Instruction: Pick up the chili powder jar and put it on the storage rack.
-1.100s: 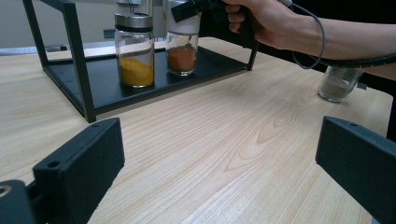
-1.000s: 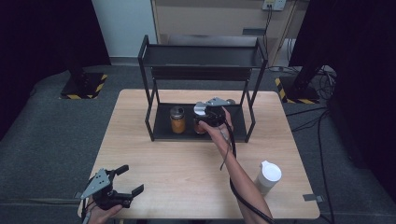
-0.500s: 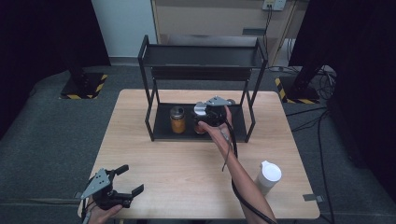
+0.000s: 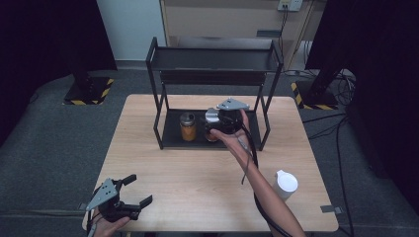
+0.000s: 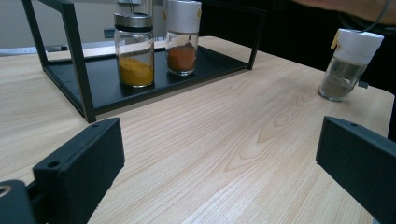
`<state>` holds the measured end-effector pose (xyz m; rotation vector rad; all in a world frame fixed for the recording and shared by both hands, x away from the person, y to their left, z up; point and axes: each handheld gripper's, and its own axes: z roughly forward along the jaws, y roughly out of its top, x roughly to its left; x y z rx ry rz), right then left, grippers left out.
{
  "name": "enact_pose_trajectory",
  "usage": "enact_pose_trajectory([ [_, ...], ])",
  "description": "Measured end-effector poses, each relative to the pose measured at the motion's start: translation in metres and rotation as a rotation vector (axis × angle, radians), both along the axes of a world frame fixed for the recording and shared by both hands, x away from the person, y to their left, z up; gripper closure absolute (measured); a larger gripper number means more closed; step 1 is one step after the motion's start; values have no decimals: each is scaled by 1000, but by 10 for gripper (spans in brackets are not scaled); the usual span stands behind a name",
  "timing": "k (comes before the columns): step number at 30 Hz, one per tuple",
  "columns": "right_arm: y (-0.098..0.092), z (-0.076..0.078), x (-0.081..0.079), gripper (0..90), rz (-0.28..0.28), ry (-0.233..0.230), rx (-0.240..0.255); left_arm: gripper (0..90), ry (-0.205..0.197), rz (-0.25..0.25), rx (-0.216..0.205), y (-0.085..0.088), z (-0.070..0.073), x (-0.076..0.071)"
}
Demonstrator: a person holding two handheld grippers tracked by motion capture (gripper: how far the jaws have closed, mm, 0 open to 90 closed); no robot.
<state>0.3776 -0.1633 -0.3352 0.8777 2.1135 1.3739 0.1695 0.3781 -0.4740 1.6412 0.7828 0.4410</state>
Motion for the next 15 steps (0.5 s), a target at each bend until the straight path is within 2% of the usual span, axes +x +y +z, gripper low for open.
enact_pose_trajectory([
  [5, -15, 16, -16, 103, 30, -10, 6, 3, 0, 1, 0, 0, 0, 0],
  [11, -35, 33, -35, 102, 55, -25, -18, 4, 1, 0, 4, -1, 0, 0],
  [15, -50, 39, -49, 102, 64, -40, -35, 3, 0, 1, 2, 0, 0, 0],
])
